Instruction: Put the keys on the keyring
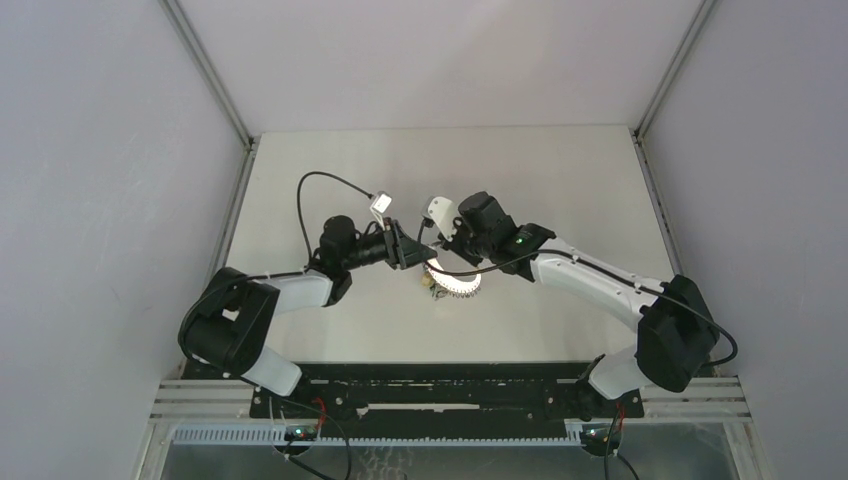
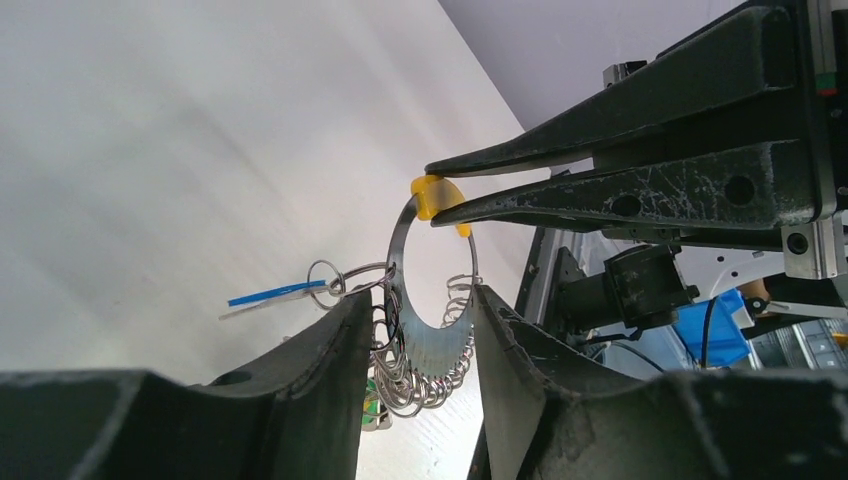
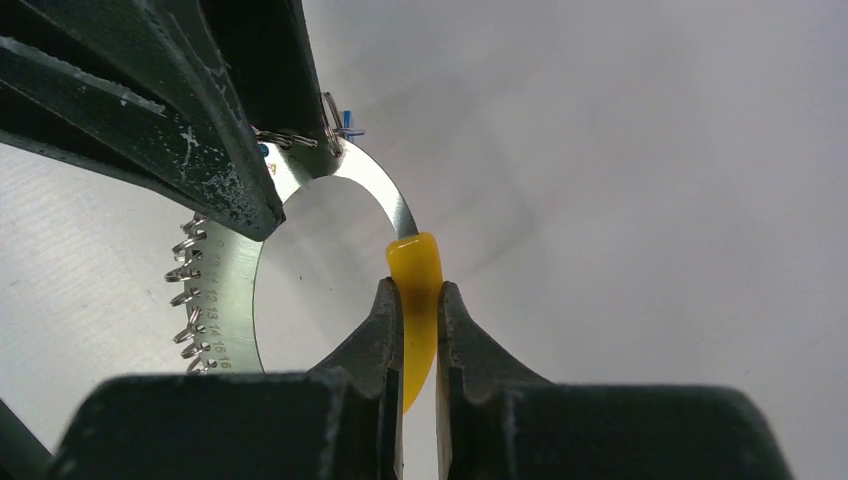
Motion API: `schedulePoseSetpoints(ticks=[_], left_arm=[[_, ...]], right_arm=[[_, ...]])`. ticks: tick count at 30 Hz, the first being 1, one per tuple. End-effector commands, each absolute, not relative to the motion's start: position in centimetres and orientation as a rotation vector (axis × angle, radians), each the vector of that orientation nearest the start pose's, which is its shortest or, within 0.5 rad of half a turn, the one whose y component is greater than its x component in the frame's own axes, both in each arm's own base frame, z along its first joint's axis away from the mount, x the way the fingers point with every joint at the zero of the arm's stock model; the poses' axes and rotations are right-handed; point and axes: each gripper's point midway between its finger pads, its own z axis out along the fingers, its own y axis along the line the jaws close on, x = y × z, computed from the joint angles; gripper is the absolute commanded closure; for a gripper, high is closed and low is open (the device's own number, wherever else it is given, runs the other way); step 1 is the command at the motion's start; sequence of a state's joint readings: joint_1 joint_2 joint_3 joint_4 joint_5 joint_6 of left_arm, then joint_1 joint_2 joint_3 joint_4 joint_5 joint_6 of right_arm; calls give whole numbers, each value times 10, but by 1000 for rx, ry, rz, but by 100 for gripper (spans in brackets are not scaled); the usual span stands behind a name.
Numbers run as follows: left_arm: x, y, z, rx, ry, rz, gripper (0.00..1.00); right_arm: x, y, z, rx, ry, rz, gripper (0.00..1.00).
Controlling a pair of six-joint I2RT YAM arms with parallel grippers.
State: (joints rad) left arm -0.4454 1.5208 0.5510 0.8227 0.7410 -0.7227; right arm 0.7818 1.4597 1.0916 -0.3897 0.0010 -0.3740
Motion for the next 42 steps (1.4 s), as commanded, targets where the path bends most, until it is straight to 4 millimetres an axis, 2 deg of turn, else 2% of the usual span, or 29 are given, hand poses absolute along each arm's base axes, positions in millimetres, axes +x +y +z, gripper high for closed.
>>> schedulePoseSetpoints(ticks=[1, 10, 17, 20, 23, 26, 30, 31, 36, 39, 42], left_arm=[[284, -285, 175, 347, 1810, -1464, 53], [303, -256, 167, 237, 1848, -1220, 44], [306, -237, 180, 231, 1814, -1071, 42], [304, -237, 180, 259, 1821, -1058, 41], [298, -246, 177, 301, 1841, -1120, 40], [295, -251, 168, 316, 1869, -1147, 40], [303, -235, 148, 253, 1918, -1025, 39], [306, -230, 144, 236, 1929, -989, 38], [314, -211, 122, 230, 2028, -831, 39], [316, -207, 117, 236, 2042, -797, 38], [318, -202, 110, 224, 2058, -776, 38]], right_arm=[[296, 296, 194, -1209, 1757, 305, 100], [293, 294, 192, -1211, 1749, 313, 100], [293, 295, 188, -1216, 1754, 314, 100], [293, 295, 189, -1213, 1750, 317, 100], [293, 296, 192, -1211, 1740, 322, 100], [292, 297, 191, -1218, 1740, 336, 100], [293, 293, 164, -1217, 1854, 391, 100], [294, 292, 155, -1211, 1895, 403, 98], [292, 293, 113, -1190, 2119, 439, 73], [282, 303, 97, -1254, 2138, 480, 65], [273, 310, 84, -1327, 2137, 528, 63]])
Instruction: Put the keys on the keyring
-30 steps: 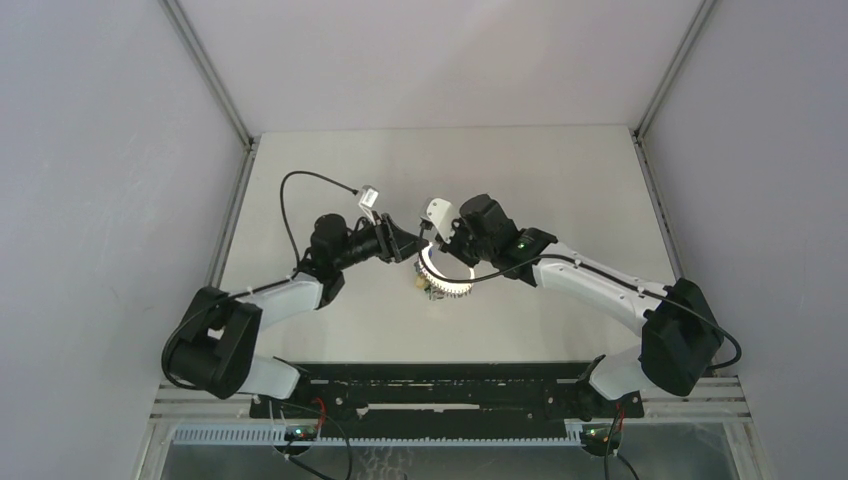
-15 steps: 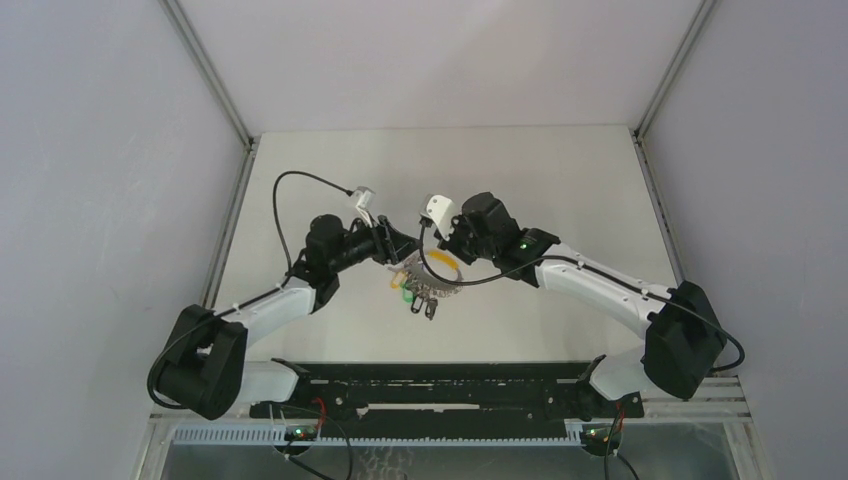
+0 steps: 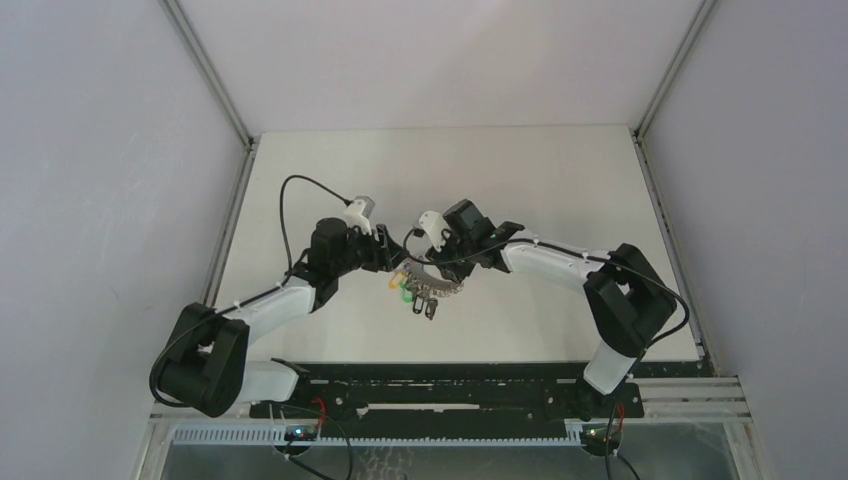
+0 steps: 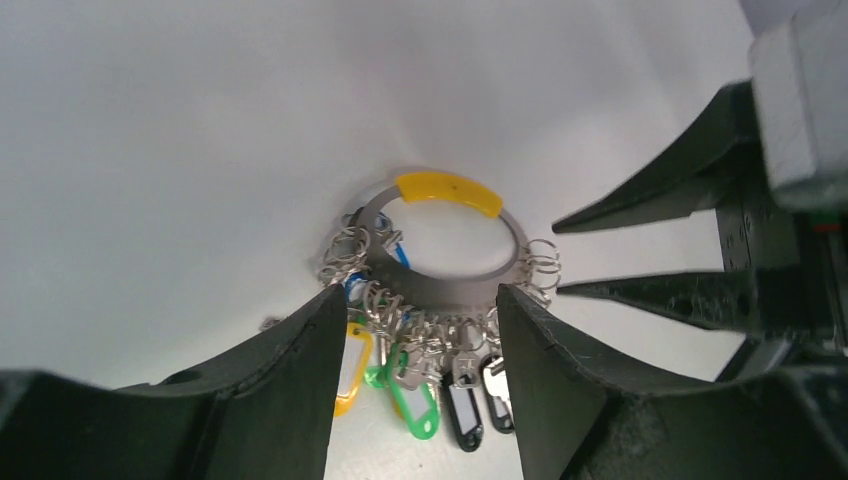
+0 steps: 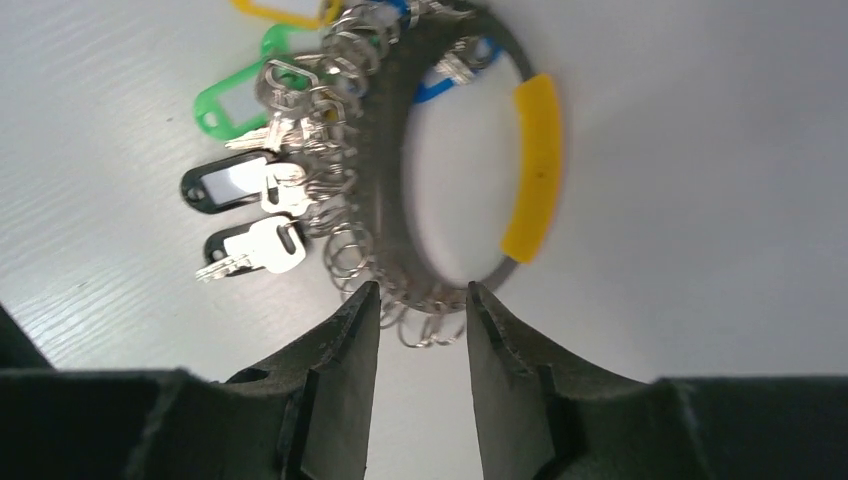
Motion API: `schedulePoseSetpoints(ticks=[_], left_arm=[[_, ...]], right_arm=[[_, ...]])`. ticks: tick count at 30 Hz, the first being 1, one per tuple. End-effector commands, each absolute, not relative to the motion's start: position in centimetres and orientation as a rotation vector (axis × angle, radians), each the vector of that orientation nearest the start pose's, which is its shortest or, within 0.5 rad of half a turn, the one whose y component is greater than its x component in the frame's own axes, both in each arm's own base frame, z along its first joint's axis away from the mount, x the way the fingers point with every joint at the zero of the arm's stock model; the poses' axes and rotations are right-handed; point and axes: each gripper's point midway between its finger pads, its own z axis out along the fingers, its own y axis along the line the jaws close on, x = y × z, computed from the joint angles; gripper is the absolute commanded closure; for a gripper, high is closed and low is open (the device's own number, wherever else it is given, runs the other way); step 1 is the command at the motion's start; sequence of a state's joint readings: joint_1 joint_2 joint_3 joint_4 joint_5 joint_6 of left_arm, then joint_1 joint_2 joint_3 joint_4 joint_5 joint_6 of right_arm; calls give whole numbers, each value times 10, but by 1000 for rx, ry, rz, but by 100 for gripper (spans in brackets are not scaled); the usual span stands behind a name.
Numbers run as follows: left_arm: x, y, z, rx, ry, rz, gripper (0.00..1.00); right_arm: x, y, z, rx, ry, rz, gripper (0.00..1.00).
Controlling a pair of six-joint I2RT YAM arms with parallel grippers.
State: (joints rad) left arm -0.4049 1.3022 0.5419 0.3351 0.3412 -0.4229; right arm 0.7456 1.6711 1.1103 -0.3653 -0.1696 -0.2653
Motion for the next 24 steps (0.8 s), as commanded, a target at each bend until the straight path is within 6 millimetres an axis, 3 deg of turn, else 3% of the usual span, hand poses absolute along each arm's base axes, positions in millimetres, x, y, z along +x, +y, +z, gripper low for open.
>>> schedulePoseSetpoints(ticks=[1, 7, 19, 24], left_arm=[[318, -200, 107, 218, 2064, -777, 38], [323, -193, 99, 191, 2072, -792, 38], [322, -190, 95, 201, 2073, -788, 38], [324, -187, 91, 183, 2081, -776, 38]], right_arm=[[272, 312, 80, -1349, 2133, 537, 63], [267, 318, 64, -1438, 2110, 570, 56], [275, 316, 41, -1588, 2095, 519, 47], [274, 320, 32, -1636, 2115, 554, 46]])
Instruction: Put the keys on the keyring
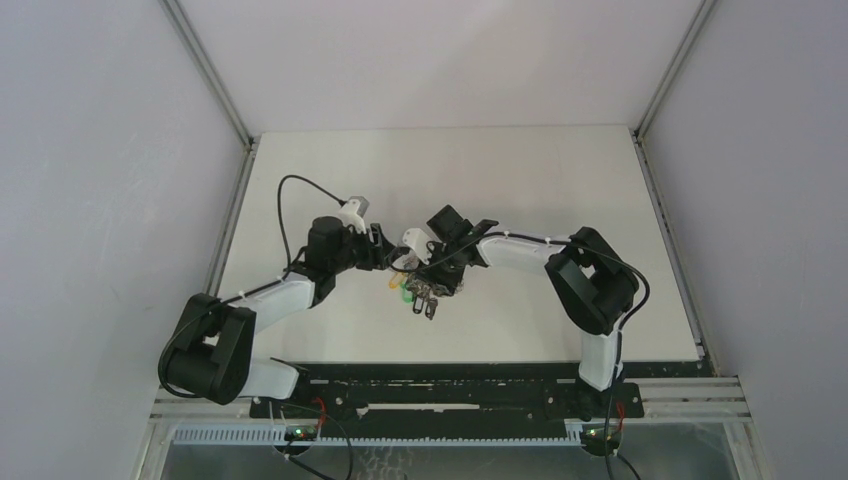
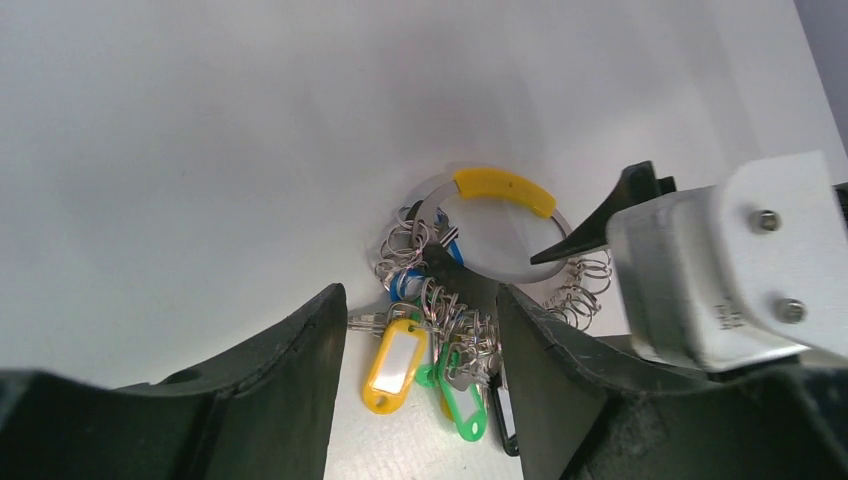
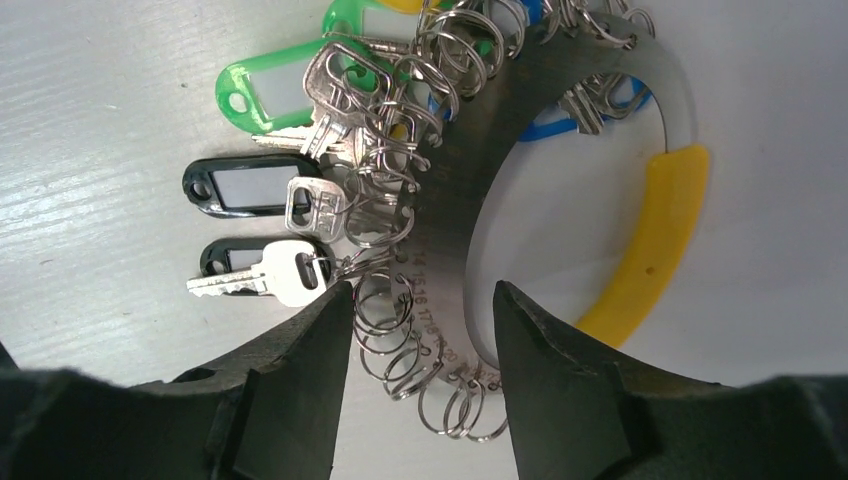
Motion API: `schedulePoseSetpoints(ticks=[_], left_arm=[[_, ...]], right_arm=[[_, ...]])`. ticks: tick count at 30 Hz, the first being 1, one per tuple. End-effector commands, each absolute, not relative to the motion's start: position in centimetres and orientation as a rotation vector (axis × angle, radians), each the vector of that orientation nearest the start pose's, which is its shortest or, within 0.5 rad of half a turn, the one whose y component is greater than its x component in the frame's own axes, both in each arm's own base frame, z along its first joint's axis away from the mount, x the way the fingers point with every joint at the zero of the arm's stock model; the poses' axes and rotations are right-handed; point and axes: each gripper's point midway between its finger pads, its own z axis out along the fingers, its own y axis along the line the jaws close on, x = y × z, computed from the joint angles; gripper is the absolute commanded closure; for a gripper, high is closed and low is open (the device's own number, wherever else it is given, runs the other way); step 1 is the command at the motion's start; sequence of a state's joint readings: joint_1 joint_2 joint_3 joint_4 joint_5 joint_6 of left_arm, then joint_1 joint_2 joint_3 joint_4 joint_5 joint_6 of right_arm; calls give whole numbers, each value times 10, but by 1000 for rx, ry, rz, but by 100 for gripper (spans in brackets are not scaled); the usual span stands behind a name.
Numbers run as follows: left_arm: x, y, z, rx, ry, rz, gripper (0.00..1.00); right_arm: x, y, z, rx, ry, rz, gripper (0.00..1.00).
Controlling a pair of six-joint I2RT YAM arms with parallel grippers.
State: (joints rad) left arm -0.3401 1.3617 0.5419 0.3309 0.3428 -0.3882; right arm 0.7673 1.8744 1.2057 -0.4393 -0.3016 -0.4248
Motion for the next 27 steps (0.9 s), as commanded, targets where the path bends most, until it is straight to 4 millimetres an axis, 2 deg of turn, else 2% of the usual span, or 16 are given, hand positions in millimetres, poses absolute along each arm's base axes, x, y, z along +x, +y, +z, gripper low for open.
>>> schedulePoseSetpoints(ticks=[1, 6, 9, 13, 17, 19, 21, 25, 27], left_arm=[[324, -187, 92, 179, 2078, -777, 38], [324, -183, 90, 156, 2076, -778, 38], [323, -181, 92, 137, 2065, -784, 38], [321, -181, 93, 111, 2052, -806, 38], [313, -186, 95, 89, 2038, -867, 38], [307, -189, 95, 86, 2035, -908, 38], [300, -193, 93, 86, 2036, -951, 38], [289, -200, 92, 92, 2033, -1002, 38], [285, -202, 92, 96, 2031, -1007, 38]], right_arm=[[272, 320, 27, -1653, 2130, 559, 47], [274, 316, 12, -1666, 2185, 524, 50], [275, 313, 8, -1664, 2203, 507, 57], [273, 315, 16, -1648, 2203, 540, 73], [262, 316, 28, -1616, 2228, 629, 79], [257, 314, 30, -1596, 2254, 642, 80], [262, 307, 31, -1538, 2286, 594, 80], [282, 287, 45, -1344, 2339, 426, 70], [280, 281, 61, -1245, 2342, 395, 64]])
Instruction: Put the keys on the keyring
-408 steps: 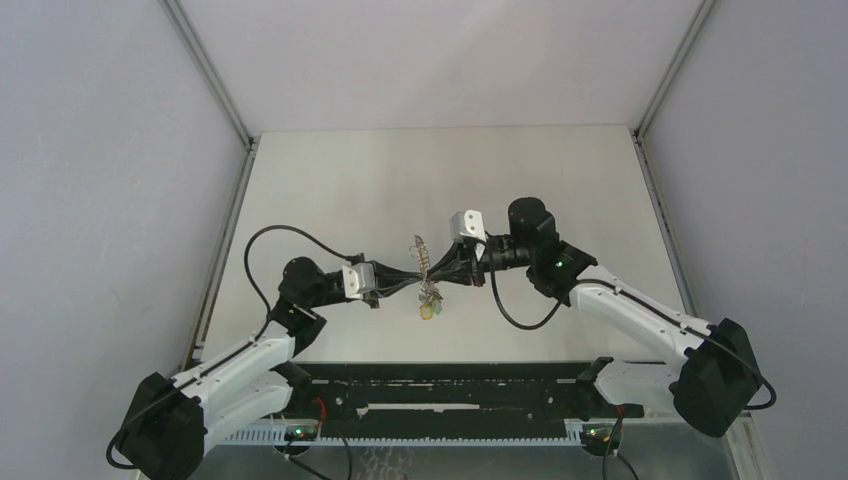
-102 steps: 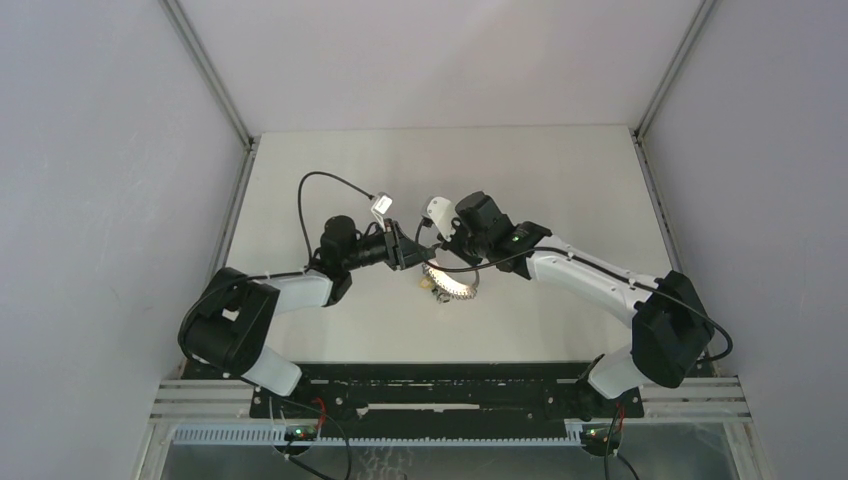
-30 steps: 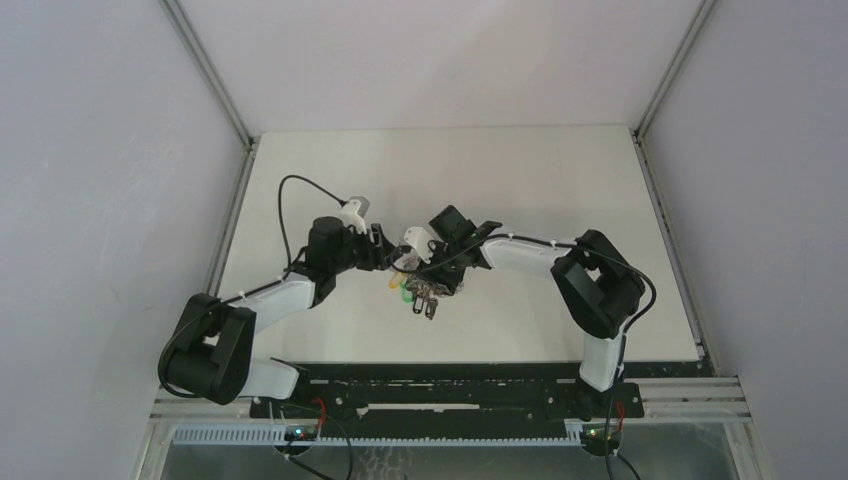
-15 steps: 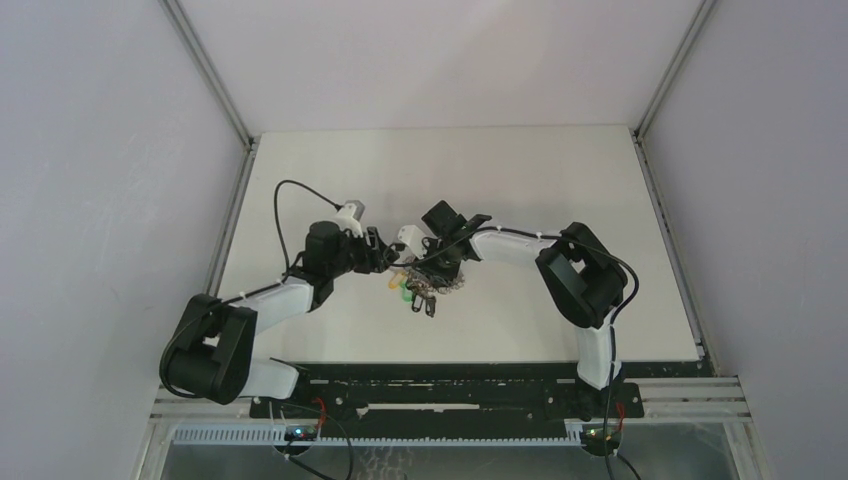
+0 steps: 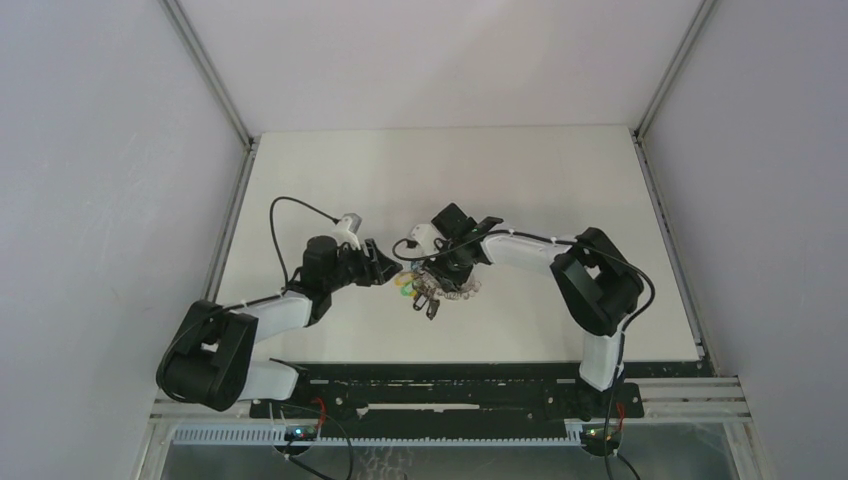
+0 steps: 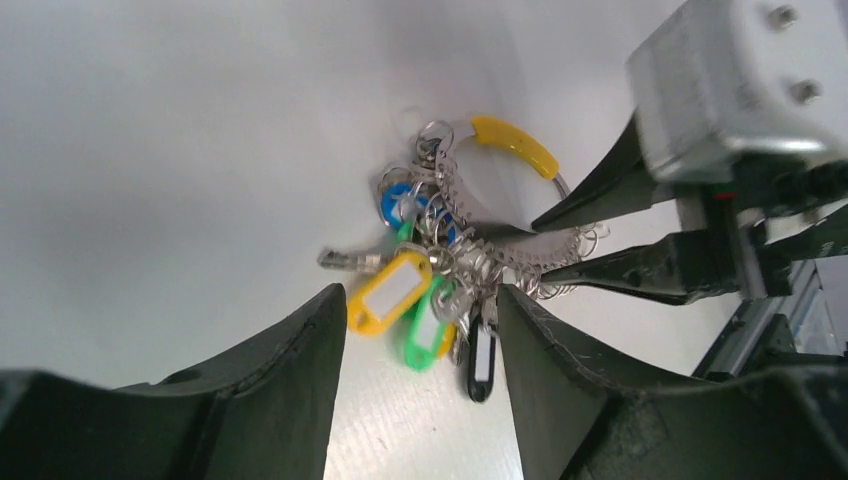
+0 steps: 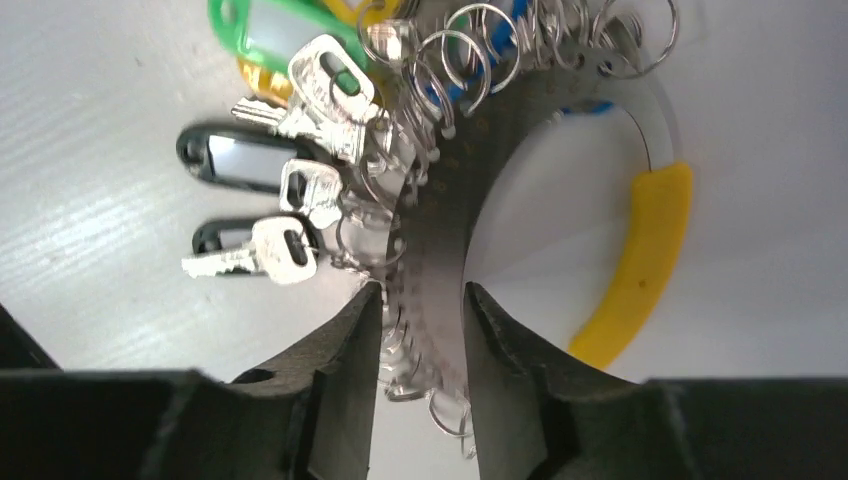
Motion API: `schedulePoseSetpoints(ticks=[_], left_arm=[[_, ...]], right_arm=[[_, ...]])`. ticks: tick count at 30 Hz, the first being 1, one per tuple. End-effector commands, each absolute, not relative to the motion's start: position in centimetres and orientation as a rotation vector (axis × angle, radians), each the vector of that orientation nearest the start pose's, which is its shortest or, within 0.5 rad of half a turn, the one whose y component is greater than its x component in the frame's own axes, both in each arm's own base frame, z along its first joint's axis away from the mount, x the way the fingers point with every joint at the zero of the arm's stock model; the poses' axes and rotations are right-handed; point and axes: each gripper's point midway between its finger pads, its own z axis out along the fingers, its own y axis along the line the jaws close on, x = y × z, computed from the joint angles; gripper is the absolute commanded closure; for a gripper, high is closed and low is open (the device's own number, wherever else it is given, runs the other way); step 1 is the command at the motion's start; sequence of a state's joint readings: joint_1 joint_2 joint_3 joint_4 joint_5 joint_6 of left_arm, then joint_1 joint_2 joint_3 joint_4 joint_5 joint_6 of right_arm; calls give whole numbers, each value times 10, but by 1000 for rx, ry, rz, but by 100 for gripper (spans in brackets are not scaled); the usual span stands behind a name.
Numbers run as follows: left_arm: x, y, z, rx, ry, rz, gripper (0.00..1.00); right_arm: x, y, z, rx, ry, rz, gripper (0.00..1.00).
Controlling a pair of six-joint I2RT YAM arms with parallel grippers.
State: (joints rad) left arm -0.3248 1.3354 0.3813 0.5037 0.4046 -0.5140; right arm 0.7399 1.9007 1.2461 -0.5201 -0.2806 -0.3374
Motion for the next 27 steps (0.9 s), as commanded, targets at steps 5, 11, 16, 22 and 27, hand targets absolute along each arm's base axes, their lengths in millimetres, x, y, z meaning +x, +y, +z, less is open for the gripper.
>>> schedulePoseSetpoints(ticks=[5, 11, 16, 22, 27], left_arm=[[284, -198, 91, 87, 2019, -978, 38], [285, -191, 87, 96, 2028, -921, 38], [285, -184, 88, 96, 2020, -870, 38], [285, -181, 86, 101, 2029, -841, 38], [285, -181, 85, 102, 2034, -839, 38]], right_arm=[[268, 290, 92, -964, 2381, 428, 50], [244, 302, 82, -805, 2456, 315, 40], [227, 321, 69, -716, 2479, 296, 40], [216, 334, 40, -664, 2519, 246, 41], [213, 322, 24, -672, 2538, 130, 41]])
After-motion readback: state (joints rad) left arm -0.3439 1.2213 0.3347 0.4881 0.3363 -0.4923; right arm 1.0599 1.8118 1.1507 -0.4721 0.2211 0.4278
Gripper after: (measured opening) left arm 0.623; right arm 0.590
